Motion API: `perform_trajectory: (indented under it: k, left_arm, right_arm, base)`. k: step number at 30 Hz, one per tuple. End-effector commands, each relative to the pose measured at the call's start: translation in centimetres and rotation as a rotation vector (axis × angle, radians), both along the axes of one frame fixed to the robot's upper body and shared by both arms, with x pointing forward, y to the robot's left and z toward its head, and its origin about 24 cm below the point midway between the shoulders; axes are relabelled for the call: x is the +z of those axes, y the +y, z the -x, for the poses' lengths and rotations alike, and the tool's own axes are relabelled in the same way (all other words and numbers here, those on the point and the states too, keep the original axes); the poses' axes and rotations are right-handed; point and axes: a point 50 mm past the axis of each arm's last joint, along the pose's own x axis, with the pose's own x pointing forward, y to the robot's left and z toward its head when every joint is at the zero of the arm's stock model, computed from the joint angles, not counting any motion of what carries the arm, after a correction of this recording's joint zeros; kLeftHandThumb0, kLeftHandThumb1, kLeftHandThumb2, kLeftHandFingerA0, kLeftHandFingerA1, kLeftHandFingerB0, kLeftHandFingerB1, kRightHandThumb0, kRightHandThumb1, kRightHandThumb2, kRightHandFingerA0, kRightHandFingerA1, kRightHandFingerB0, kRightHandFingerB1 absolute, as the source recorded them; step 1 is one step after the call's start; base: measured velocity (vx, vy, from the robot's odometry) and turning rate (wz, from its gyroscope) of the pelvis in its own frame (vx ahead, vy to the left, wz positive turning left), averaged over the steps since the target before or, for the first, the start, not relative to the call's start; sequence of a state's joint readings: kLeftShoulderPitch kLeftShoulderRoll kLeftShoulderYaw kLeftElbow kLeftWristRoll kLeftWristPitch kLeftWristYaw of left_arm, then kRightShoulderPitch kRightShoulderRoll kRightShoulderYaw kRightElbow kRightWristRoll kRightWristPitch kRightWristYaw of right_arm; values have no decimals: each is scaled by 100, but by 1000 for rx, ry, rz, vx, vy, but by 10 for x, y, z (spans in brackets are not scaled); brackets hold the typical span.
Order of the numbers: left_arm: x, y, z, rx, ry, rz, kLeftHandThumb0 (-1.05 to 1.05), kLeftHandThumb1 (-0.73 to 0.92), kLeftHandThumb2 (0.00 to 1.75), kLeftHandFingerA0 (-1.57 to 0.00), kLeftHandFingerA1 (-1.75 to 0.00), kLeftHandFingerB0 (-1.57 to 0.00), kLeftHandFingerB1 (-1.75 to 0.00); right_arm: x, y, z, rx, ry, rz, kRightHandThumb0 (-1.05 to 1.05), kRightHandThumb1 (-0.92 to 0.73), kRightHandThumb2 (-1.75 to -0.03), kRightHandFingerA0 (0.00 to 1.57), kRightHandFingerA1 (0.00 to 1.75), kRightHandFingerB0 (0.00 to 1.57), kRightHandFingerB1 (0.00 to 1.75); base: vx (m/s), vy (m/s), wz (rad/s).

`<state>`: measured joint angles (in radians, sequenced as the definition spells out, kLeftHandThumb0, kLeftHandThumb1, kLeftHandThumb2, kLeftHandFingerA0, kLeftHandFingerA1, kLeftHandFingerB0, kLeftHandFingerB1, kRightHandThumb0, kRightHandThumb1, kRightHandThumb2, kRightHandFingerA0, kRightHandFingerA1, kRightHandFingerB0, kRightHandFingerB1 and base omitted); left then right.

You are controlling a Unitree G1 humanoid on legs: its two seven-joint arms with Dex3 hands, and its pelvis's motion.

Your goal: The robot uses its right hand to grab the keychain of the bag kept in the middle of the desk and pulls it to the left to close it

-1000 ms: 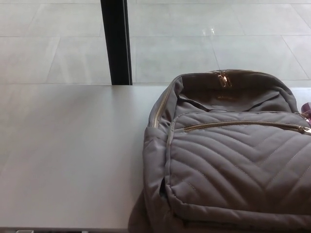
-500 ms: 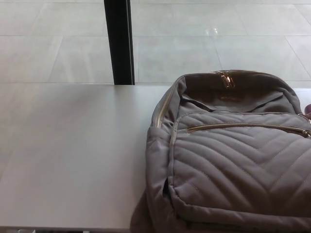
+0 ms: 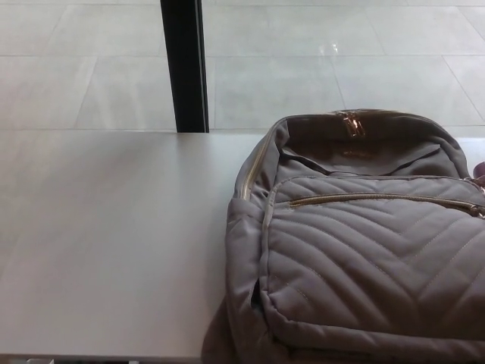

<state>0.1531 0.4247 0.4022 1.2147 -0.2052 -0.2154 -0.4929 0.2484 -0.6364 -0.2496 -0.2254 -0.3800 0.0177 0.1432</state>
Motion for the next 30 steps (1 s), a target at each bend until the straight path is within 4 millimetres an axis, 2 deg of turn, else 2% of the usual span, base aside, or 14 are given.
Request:
perform_trajectory:
  k: [1,2,5,15,16,18,19,22,23,25,27,28,29,30]
  left_arm:
    - [4,4,1,0,-24,-8,-82,70,111,-46,-70,-26,-54]
    - [4,4,1,11,-28,2,-85,89,66,-47,-67,-33,-45]
    - [4,4,1,8,-24,-11,-88,73,112,-47,-69,-30,-55]
    - [4,4,1,2,-32,-12,-86,72,112,-45,-69,-31,-56]
    - [4,4,0,15,-36,-4,-85,89,66,-48,-69,-35,-47]
    - [4,4,0,17,-37,-4,-85,89,66,-48,-69,-35,-47]
    - [5,4,0,14,-47,7,-83,70,111,-44,-70,-30,-57]
    - [4,3,-1,13,-41,2,-86,70,111,-47,-72,-32,-58]
    - [4,4,-2,15,-39,6,-86,70,111,-47,-72,-32,-58]
    - [4,4,-2,19,-32,-4,-86,88,66,-49,-70,-36,-48]
    - [5,4,-2,-6,-32,-15,-85,90,66,-49,-69,-35,-47]
    - [5,4,-2,-5,-32,-14,-85,90,66,-49,-69,-35,-48]
    - [4,4,-2,16,-36,-3,-85,88,65,-50,-70,-36,-48]
    - [5,5,-1,11,-34,-6,-85,88,66,-50,-70,-36,-48]
  right_arm:
    - [5,-4,2,-5,-224,-80,3,-66,-94,86,174,75,146]
    - [7,-6,1,0,-256,-91,5,-63,-97,87,175,76,147]
    - [17,-10,-2,1,-332,-93,14,-57,-101,77,172,76,146]
    - [44,-13,-19,28,-460,-72,15,-55,-94,92,165,90,130]
    - [46,-10,-22,47,-436,-88,14,-55,-101,97,161,88,124]
    - [46,-10,-23,50,-435,-91,14,-55,-101,97,161,88,124]
    - [49,0,-30,127,-453,-79,17,-49,-111,95,162,89,128]
    - [50,8,-35,142,-439,-81,11,-54,-94,87,168,86,140]
    - [49,12,-37,159,-448,-89,9,-49,-101,116,129,105,116]
    - [48,16,-39,173,-441,-103,9,-49,-104,118,130,106,117]
    - [46,24,-43,196,-412,-115,9,-47,-107,118,132,107,120]
    - [45,28,-45,207,-394,-109,6,-47,-107,89,169,89,143]
    - [44,33,-49,208,-364,-113,4,-46,-109,118,134,106,121]
    - [44,38,-50,221,-360,-112,4,-47,-113,88,174,84,146]
  base:
    - [0,0,0]
    - [0,0,0]
    - [0,0,0]
    - [0,0,0]
    - [0,0,0]
    - [0,0,0]
    - [0,0,0]
    - [0,0,0]
    - [0,0,0]
    - [0,0,0]
    - [0,0,0]
    - [0,0,0]
    - [0,0,0]
    - [0,0,0]
